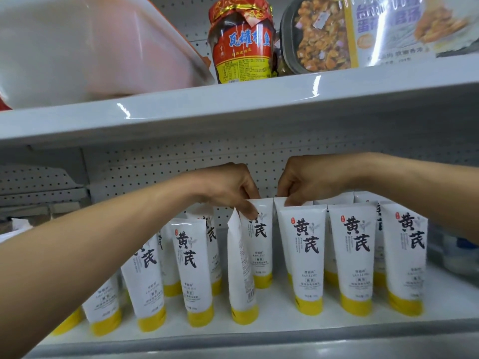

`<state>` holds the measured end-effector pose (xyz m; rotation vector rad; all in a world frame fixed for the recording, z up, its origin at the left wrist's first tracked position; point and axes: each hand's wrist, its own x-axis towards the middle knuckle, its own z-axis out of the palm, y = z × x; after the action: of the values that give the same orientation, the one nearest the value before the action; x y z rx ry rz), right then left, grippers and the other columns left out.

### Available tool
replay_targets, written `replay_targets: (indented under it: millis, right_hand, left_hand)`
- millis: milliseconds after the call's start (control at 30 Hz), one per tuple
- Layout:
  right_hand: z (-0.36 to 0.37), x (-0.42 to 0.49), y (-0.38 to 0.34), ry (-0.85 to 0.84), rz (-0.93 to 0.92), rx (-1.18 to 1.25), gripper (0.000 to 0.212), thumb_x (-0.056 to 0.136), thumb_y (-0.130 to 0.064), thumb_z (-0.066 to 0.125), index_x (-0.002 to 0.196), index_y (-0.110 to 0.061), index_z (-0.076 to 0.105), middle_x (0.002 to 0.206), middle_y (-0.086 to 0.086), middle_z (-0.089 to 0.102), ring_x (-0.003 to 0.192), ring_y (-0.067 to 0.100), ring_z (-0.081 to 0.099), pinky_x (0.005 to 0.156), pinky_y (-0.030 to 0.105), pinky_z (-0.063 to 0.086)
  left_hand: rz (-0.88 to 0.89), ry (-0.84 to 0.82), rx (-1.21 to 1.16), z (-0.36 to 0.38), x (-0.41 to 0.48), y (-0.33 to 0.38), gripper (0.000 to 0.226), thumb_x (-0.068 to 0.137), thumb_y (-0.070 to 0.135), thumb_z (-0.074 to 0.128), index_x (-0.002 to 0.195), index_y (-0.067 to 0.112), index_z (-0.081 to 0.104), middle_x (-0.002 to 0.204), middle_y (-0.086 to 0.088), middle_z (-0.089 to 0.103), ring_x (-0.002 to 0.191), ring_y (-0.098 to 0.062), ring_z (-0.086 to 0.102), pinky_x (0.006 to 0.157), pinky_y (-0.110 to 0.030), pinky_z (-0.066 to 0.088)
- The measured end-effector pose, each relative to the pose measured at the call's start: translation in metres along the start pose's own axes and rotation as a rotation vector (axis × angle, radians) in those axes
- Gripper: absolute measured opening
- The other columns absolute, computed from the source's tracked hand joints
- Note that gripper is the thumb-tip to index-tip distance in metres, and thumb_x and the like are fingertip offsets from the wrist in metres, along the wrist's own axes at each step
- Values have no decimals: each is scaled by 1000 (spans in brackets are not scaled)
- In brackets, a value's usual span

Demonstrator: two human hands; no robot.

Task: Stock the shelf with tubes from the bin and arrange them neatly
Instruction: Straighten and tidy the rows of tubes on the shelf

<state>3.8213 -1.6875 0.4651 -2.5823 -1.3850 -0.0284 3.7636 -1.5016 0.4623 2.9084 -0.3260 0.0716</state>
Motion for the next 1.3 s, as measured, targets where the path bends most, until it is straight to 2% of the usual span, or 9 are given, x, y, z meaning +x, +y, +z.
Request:
replay_targets:
  millis: [333, 467, 567, 633, 733, 867, 967, 1167, 1300]
  right_hand:
    - [1, -2, -1, -12, 11, -14, 11, 87, -29, 68, 91, -23, 76, 87, -9, 75, 85, 9, 69, 89, 36, 56]
    - [-4, -5, -1, 109, -11, 29, 26, 90, -43, 60, 86, -22, 75, 87, -8, 75, 85, 12, 69, 88, 38, 55]
    - [-10, -15, -1, 243, -29, 96, 37, 87, -55, 54, 77, -25, 73, 77, -11, 74, 76, 7, 69, 85, 35, 56]
    - [-11, -26, -2, 257, -67, 101, 45, 79, -64, 52, 74, -25, 72, 75, -10, 73, 74, 10, 69, 82, 39, 56]
    - [-7, -41, -6, 153, -94, 60, 55, 69, -74, 49, 84, -27, 74, 82, -11, 73, 77, 12, 69, 78, 42, 57]
    - [2, -48, -14, 9, -33, 17, 37, 76, -62, 62, 96, -32, 72, 88, -23, 72, 83, -4, 66, 78, 26, 55]
    - [10, -44, -14, -27, -18, -25, 28, 80, -54, 68, 90, -27, 70, 84, -17, 72, 76, 2, 67, 75, 32, 57]
    - [13, -39, -12, -37, -4, -23, 15, 79, -40, 74, 82, -27, 67, 79, -17, 71, 70, 1, 66, 70, 33, 58]
    - [17, -35, -11, -41, -3, -25, 14, 81, -36, 72, 76, -26, 64, 73, -15, 69, 63, 1, 63, 60, 27, 53]
  left_hand:
    - [-13, -6, -23, 0, -3, 1, 19, 81, 20, 77, 99, 16, 76, 92, 5, 77, 87, -12, 71, 92, -33, 54]
    - [-2, 91, -10, -7, -8, 1, 18, 88, 29, 68, 106, 26, 73, 92, 17, 73, 90, -1, 69, 91, -19, 51]
    - [49, 242, -106, -20, -25, 1, 24, 94, 12, 57, 111, 24, 70, 103, 9, 73, 95, -1, 67, 82, -9, 48]
    - [111, 202, -103, -25, -43, 0, 42, 91, -5, 50, 110, 27, 70, 113, 14, 70, 102, 10, 61, 86, -1, 43]
    - [170, -7, 14, -25, -65, 2, 60, 86, -6, 52, 113, 45, 65, 124, 34, 58, 118, 21, 45, 101, -2, 31]
    - [201, -124, 84, -20, -68, 8, 51, 84, 6, 69, 115, 47, 63, 126, 34, 57, 121, 18, 44, 111, -17, 30]
    - [169, -118, 126, -19, -65, 11, 47, 82, 16, 73, 116, 47, 64, 124, 35, 56, 119, 17, 45, 110, -29, 37]
    - [123, -150, 135, -16, -62, 12, 42, 80, 18, 74, 111, 46, 67, 121, 33, 59, 116, 13, 50, 110, -31, 37]
    - [96, -38, 82, 4, -52, 11, 20, 79, 31, 77, 99, 29, 75, 93, 19, 73, 86, 4, 65, 86, -31, 52]
